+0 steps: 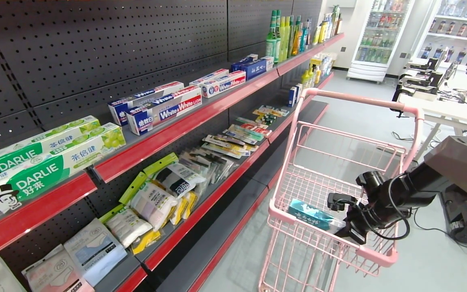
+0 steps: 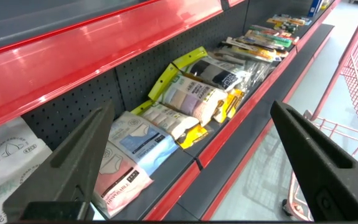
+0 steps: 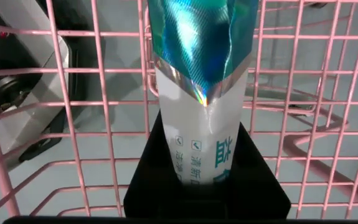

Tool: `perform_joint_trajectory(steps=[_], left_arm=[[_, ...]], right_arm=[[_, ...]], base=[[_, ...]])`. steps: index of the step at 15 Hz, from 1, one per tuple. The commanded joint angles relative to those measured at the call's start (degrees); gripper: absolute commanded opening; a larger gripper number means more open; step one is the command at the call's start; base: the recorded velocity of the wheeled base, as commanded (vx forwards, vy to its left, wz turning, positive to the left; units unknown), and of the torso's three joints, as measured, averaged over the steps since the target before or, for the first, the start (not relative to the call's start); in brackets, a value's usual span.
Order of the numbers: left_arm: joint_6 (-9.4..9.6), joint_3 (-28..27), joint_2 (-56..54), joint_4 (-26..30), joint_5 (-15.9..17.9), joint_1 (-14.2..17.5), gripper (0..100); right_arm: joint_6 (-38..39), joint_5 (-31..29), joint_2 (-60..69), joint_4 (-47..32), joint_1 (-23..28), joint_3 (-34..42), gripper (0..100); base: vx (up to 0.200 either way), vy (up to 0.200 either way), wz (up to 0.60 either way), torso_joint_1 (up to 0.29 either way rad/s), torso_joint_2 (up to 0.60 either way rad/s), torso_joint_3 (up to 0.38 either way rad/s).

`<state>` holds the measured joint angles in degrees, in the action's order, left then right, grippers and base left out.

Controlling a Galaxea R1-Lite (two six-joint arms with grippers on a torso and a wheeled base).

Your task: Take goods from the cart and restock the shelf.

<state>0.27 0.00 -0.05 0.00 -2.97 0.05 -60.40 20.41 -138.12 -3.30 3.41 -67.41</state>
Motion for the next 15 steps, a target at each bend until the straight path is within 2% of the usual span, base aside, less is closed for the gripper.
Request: perform_joint_trajectory(steps=[1,4,9,10,12,15], left_arm=[[0.0,0.0,0.05,0.0,-0.01,0.04,100],[0.0,0.0,0.05,0.0,-0.01,0.04,100],[0.08,0.0,0.05,0.0,-0.01,0.04,100],[0.0,0.0,0.05,0.0,-0.01,0.04,100],[0.0,0.0,0.05,0.0,-0.01,0.04,100],[0.08,0.0,0.05,0.0,-0.01,0.04,100]], right_arm=[[0.02,0.16,1.89,-0.12,0.45,-0.09,0],[1.25,1.39,5.84,-0.12,0.81,-0.09,0],[7.58,0.95,13.49,0.05,1.77,-0.09,0],[10.31,-0.72,17.62,0.05,2.74,0.0,0],[23.93,-2.48,22.46,0.05,0.72,0.27,0],[45.11,-9.16,32.12,0.05,-5.43,2.11,0]], base=[[0.0,0.0,0.0,0.0,0.0,0.0],[0.0,0.0,0.0,0.0,0.0,0.0],[0.0,0.0,0.0,0.0,0.0,0.0],[0.0,0.0,0.0,0.0,0.0,0.0],[0.0,0.0,0.0,0.0,0.0,0.0],[0.0,0.0,0.0,0.0,0.0,0.0]])
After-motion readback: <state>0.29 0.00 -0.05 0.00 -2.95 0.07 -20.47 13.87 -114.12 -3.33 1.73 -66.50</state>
